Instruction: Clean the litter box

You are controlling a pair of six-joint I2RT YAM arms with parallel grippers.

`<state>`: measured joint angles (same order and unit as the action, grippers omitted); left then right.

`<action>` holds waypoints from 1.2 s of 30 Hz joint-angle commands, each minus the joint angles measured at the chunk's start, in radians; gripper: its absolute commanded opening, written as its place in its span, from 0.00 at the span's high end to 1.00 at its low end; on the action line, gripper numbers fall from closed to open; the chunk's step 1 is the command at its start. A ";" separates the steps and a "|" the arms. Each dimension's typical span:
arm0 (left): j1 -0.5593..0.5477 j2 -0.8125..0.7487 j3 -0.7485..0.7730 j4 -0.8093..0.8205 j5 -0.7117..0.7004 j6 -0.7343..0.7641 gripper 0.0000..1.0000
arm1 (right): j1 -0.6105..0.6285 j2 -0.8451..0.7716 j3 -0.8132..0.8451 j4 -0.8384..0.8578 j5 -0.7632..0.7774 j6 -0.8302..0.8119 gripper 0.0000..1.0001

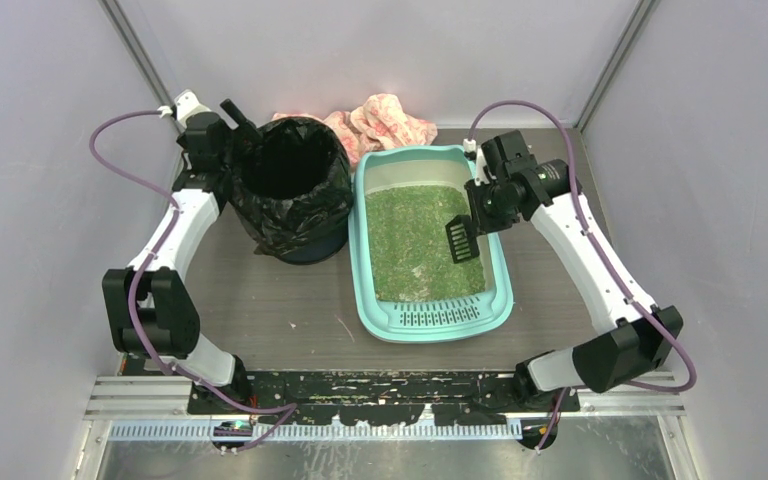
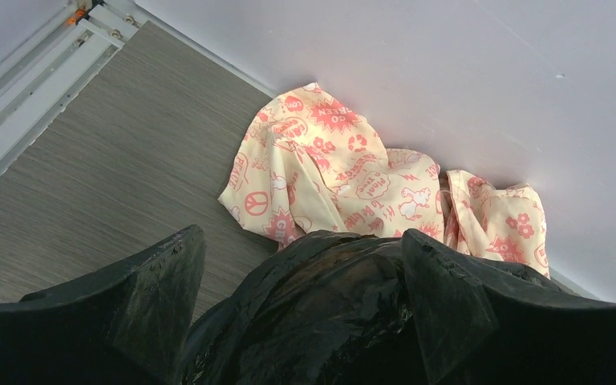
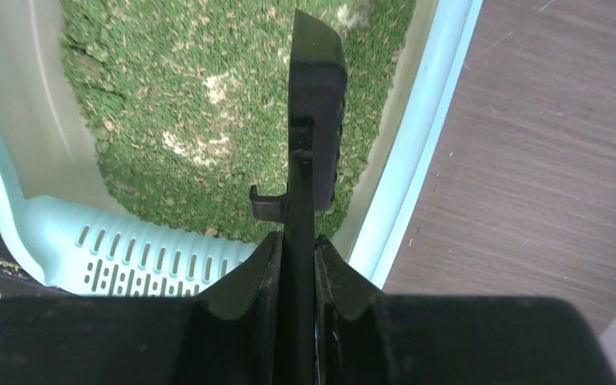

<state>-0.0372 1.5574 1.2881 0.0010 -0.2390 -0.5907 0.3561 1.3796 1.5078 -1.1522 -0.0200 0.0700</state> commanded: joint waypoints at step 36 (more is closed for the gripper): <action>-0.028 0.001 -0.027 -0.029 0.024 -0.006 0.09 | -0.025 0.095 0.001 -0.043 0.017 0.024 0.99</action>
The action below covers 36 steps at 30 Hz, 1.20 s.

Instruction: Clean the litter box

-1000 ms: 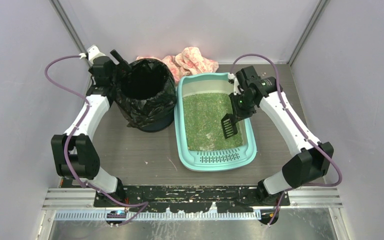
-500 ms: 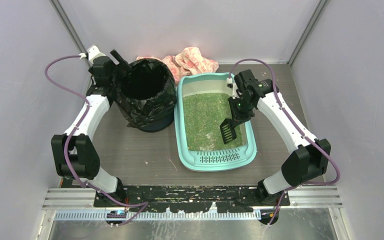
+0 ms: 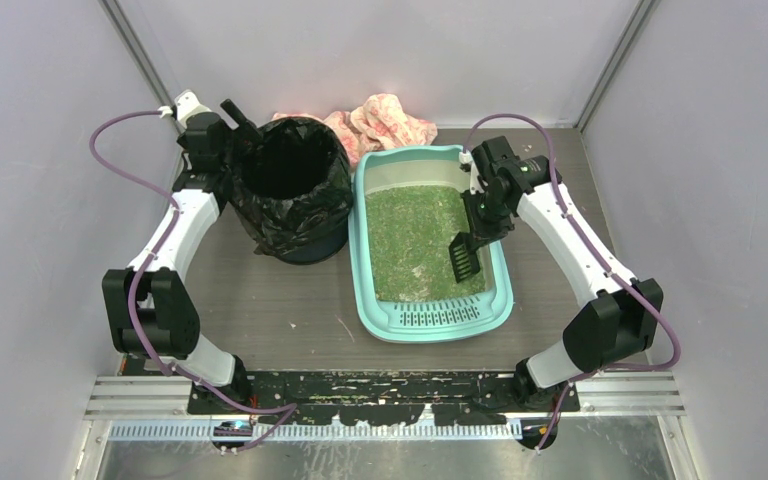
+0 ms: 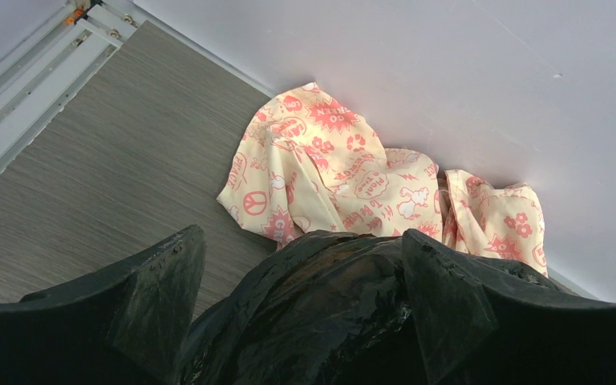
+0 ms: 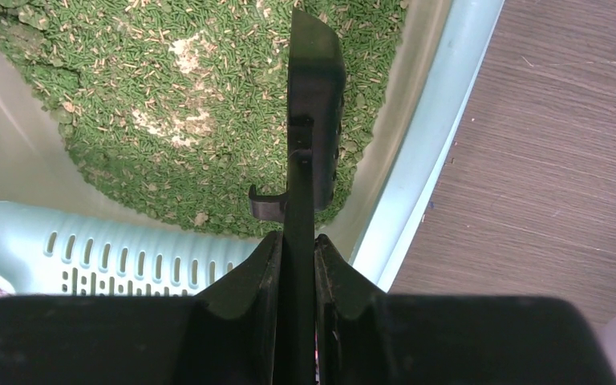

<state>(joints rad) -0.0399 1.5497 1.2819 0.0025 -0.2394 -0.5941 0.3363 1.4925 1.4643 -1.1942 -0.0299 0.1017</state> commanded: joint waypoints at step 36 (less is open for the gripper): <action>-0.025 -0.027 -0.028 -0.040 0.009 0.028 0.09 | -0.018 -0.009 -0.030 0.088 0.014 0.017 0.99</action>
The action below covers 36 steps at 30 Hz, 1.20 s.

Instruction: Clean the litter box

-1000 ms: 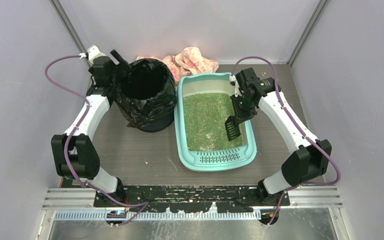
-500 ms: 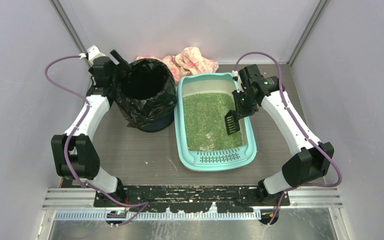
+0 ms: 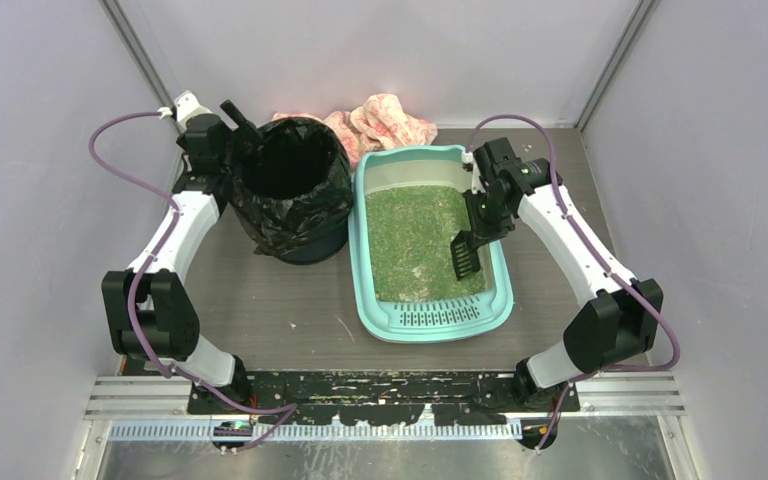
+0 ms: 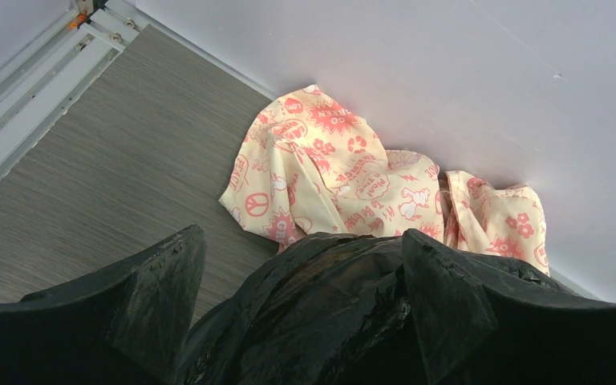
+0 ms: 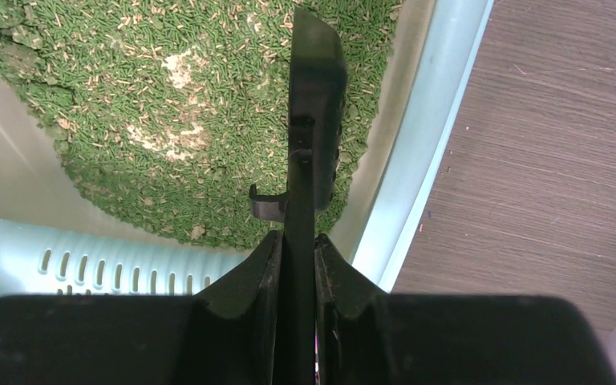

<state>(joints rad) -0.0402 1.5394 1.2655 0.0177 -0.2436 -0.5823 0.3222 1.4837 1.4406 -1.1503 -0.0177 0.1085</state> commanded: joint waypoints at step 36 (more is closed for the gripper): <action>-0.024 -0.006 -0.005 -0.054 0.035 0.010 0.10 | -0.005 0.160 -0.055 0.269 -0.439 0.145 0.99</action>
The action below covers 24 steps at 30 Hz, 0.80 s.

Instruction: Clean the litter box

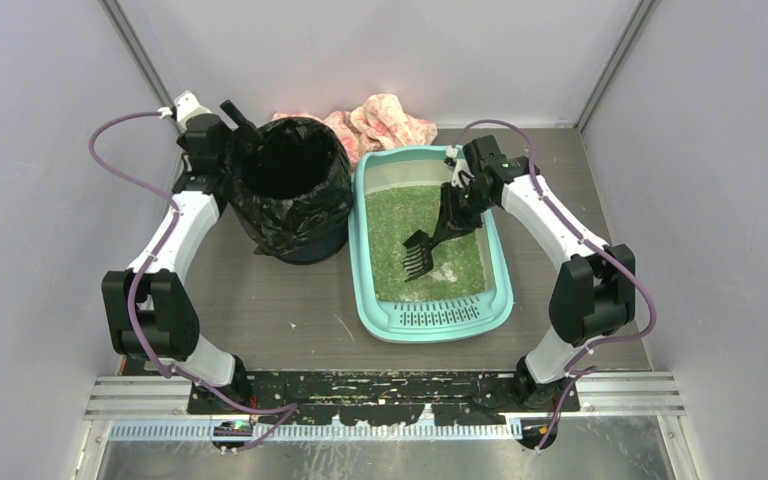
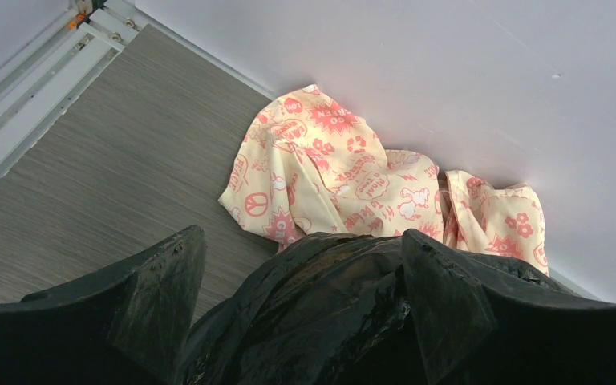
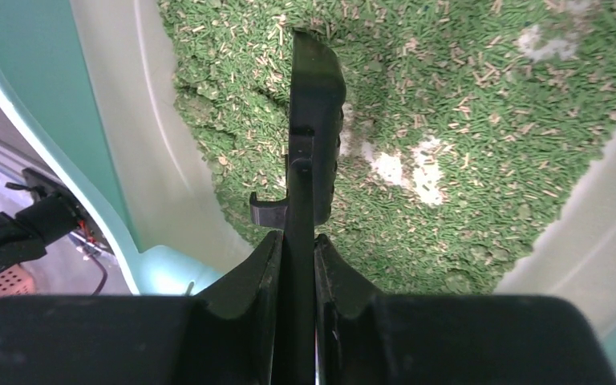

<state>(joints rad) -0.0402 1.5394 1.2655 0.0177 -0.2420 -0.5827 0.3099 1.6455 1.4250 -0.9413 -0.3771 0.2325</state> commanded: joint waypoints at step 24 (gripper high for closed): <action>-0.024 0.018 0.015 -0.037 0.064 0.016 0.10 | -0.063 0.078 -0.109 0.309 -0.567 0.038 0.99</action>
<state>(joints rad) -0.0402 1.5394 1.2678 0.0181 -0.2264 -0.5793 0.2741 1.7786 1.3235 -0.7353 -0.7826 0.2096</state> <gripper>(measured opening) 0.899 0.234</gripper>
